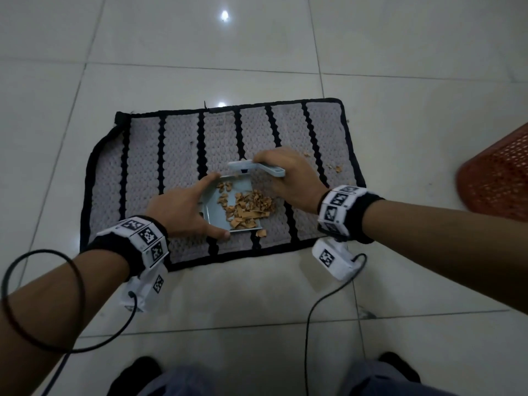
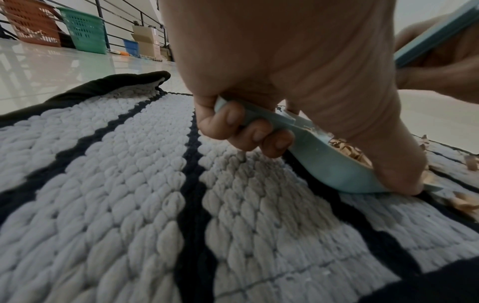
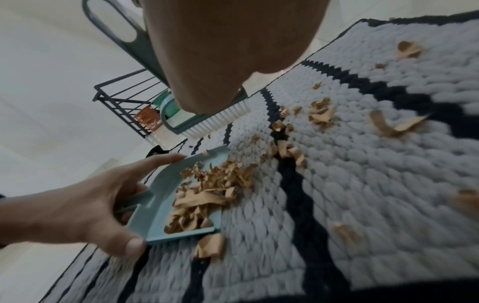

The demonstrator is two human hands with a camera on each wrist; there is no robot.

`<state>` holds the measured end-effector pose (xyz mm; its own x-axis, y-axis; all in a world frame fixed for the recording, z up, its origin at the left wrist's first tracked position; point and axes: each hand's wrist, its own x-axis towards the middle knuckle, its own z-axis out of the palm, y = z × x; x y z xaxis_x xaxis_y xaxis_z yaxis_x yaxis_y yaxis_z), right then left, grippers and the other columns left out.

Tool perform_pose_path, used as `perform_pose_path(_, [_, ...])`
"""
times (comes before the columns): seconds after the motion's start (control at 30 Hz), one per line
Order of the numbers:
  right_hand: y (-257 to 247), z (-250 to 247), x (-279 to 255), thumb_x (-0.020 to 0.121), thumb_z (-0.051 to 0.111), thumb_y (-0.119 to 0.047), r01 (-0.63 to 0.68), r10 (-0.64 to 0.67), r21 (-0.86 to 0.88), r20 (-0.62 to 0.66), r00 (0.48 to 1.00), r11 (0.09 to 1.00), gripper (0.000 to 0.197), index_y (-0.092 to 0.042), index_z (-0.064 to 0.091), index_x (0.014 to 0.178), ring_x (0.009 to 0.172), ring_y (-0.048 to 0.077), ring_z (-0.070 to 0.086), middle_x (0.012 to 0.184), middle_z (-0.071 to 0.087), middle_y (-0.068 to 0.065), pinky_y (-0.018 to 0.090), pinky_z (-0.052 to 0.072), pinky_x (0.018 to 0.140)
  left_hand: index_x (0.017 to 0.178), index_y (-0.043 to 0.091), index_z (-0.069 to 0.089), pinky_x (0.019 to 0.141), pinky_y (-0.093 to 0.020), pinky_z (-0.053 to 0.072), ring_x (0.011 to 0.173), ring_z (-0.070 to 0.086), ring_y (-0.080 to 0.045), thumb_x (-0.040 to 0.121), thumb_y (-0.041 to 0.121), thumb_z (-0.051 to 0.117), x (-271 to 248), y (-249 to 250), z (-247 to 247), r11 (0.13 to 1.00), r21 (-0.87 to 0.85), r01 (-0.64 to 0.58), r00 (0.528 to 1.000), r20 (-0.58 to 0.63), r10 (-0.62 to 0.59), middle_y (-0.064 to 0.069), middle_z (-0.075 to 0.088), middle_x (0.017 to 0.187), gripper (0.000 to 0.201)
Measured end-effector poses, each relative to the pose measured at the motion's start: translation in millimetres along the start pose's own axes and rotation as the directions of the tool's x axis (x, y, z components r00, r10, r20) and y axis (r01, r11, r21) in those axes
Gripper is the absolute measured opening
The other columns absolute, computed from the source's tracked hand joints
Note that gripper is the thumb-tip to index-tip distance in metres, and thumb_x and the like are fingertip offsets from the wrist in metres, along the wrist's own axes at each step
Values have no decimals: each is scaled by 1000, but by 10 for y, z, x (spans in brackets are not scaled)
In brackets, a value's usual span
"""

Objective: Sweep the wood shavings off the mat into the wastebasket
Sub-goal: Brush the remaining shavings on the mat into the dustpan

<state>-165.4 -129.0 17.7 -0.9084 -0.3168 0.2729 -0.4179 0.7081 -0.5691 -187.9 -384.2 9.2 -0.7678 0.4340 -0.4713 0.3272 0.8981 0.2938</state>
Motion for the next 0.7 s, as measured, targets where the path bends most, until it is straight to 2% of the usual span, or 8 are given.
perform_pose_path(0.1, [40, 64, 48, 83, 73, -12, 29, -27, -34, 65, 998, 999, 18, -2, 67, 97, 76, 27, 62, 87, 70, 11, 36, 48, 70, 147, 50, 1, 80, -36, 55, 96, 64, -25, 49, 84, 71, 0, 7, -14, 1000, 1, -3, 1000, 9, 3, 0, 62, 128, 125])
perform_pose_path(0.2, [126, -8, -56, 89, 61, -18, 40, -31, -85, 99, 995, 996, 18, -3, 67, 98, 76, 28, 62, 87, 70, 12, 40, 51, 70, 149, 48, 2, 79, -35, 54, 96, 63, -25, 49, 85, 70, 4, -5, -17, 1000, 16, 7, 1000, 13, -8, -1, 63, 127, 127])
perform_pose_path(0.33, [228, -189, -207, 85, 60, -5, 59, -40, -167, 115, 993, 984, 15, -1, 67, 98, 75, 32, 62, 86, 70, 15, 43, 50, 67, 149, 49, 1, 79, -34, 53, 97, 63, -25, 48, 86, 69, 23, -29, 0, 1000, 23, 19, 1000, 12, -19, -1, 63, 126, 127])
perform_pose_path(0.43, [171, -157, -355, 80, 61, 4, 27, -6, -168, 124, 992, 985, 20, -2, 66, 98, 74, 33, 60, 84, 68, 15, 45, 49, 65, 149, 49, 2, 75, -33, 54, 86, 60, -21, 48, 87, 69, 28, -33, 6, 1000, 14, 9, 1000, 6, -9, 0, 65, 121, 127])
perform_pose_path(0.53, [-47, -74, -474, 83, 57, 0, -1, 21, -116, 174, 984, 993, 17, -4, 65, 98, 72, 29, 57, 82, 67, 12, 40, 46, 64, 149, 48, 4, 72, -32, 53, 80, 54, -17, 48, 86, 69, 19, -37, 21, 1000, -2, 6, 1000, -11, -6, 1, 66, 117, 125])
perform_pose_path(0.63, [-177, -138, -476, 92, 53, -7, -161, 163, -25, 113, 980, 987, 12, -5, 63, 98, 69, 25, 56, 81, 65, 10, 37, 46, 61, 147, 50, 6, 77, -37, 56, 84, 59, -20, 43, 90, 66, 18, -34, 36, 999, -39, -5, 1000, -9, 4, 1, 65, 119, 126])
perform_pose_path(0.7, [-90, -242, -443, 99, 48, -13, -332, 332, 15, -1, 943, 943, 15, -5, 60, 98, 61, 23, 54, 74, 62, 9, 32, 42, 53, 146, 49, 7, 80, -38, 56, 92, 62, -24, 44, 88, 68, 26, -31, 36, 999, -40, 0, 1000, 0, 0, 0, 63, 124, 126])
